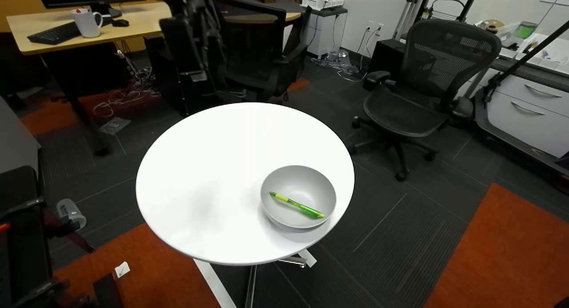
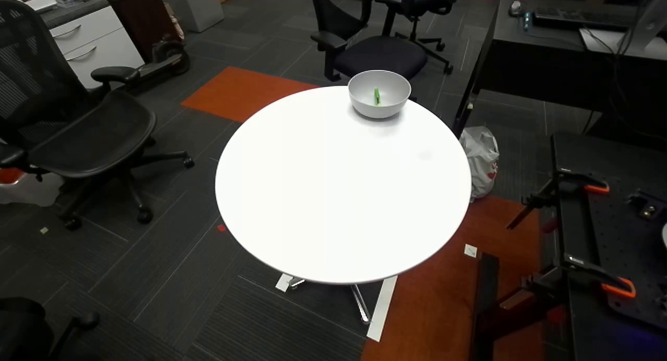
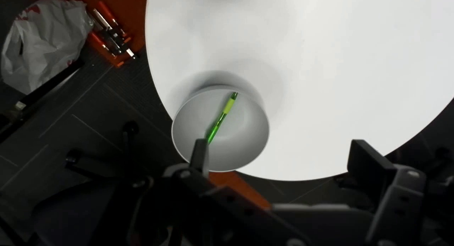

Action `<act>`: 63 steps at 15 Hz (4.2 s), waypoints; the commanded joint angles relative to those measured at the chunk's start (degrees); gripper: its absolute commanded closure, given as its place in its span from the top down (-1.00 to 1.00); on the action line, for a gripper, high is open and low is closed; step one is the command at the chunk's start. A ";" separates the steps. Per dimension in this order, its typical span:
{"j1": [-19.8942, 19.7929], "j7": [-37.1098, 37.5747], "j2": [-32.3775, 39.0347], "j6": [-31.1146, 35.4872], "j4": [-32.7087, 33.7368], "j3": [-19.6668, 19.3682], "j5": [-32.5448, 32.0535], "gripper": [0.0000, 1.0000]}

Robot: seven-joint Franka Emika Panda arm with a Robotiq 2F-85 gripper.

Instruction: Remove the marker from the bowl.

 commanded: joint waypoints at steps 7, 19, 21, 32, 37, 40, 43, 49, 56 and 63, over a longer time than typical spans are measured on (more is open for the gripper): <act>2.65 18.07 19.81 -0.62 15.57 -6.08 -4.02 1.00; 4.08 18.43 25.93 0.58 15.93 -10.23 -2.85 1.00; 4.15 18.44 25.93 0.58 16.06 -10.22 -2.86 1.00; 3.31 18.72 37.28 2.14 24.60 -11.08 1.35 1.00; 2.57 17.97 44.31 3.11 30.83 -11.57 3.66 1.00; 2.10 17.59 47.92 2.46 34.19 -11.62 4.99 1.00; 1.62 17.45 51.14 2.13 36.92 -11.76 6.10 1.00; 0.82 17.52 55.62 1.98 40.55 -12.11 7.46 0.50; 0.51 17.49 57.85 1.55 42.98 -12.19 7.72 -0.46; 2.22 18.00 52.62 2.52 38.54 -13.40 6.52 -0.94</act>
